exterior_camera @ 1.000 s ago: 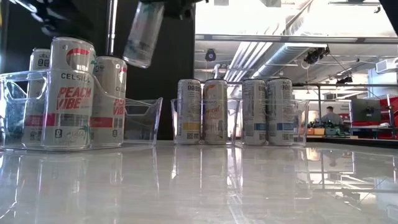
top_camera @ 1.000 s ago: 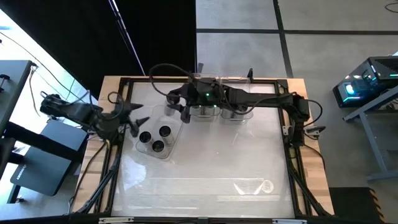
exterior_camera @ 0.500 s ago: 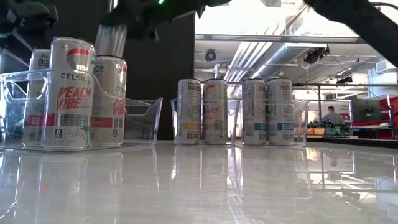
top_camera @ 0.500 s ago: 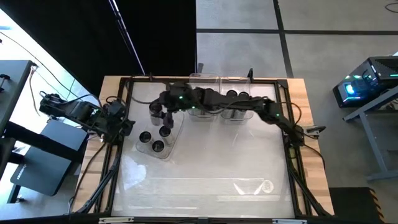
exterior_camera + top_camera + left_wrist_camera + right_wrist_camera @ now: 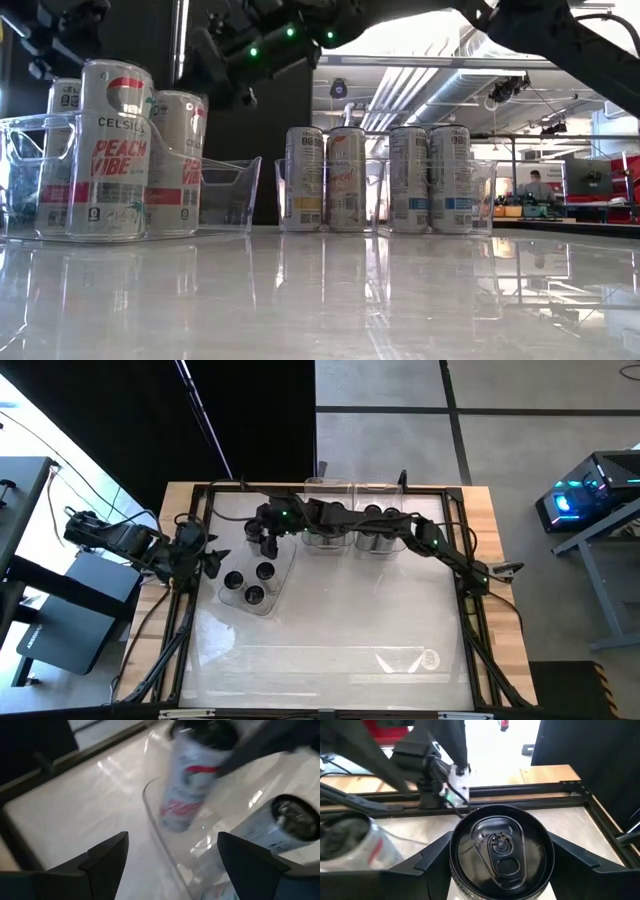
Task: Sort soda cans
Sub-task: Adjust the white pink soda cans
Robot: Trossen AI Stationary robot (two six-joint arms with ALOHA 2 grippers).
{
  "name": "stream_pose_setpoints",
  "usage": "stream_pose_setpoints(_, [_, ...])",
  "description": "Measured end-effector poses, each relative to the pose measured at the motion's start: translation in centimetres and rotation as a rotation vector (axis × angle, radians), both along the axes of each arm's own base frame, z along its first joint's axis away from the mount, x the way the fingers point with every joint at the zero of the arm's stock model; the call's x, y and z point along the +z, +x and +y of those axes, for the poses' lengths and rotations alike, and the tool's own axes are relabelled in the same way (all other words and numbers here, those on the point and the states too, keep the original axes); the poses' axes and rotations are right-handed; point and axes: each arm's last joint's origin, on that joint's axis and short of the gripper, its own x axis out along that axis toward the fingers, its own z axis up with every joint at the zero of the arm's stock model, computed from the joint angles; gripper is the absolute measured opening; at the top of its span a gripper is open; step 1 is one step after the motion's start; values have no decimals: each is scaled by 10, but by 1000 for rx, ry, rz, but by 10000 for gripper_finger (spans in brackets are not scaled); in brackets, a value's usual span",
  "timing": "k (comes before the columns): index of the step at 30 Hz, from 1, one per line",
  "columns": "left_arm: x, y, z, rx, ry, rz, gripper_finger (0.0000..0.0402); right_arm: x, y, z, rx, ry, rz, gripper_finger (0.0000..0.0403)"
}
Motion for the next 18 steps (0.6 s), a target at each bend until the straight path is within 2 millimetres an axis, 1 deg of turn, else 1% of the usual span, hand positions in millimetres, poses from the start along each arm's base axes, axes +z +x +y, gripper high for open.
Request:
stream_pose_setpoints(3, [3,4,-1,-37,49,-15,296,-10,0,-5,-3,4,5,244])
stream_pose_setpoints(7, [5,7,-1,-61,93,-30,296,-19,0,-3,26,15,16,244])
stream_pose_setpoints(15, [7,10,-2,-75,105,-50,296,-30,1,2,113,60,25,244])
stream_pose_setpoints(18, [7,10,-3,-77,105,-45,296,-36,3,4,138,71,25,253])
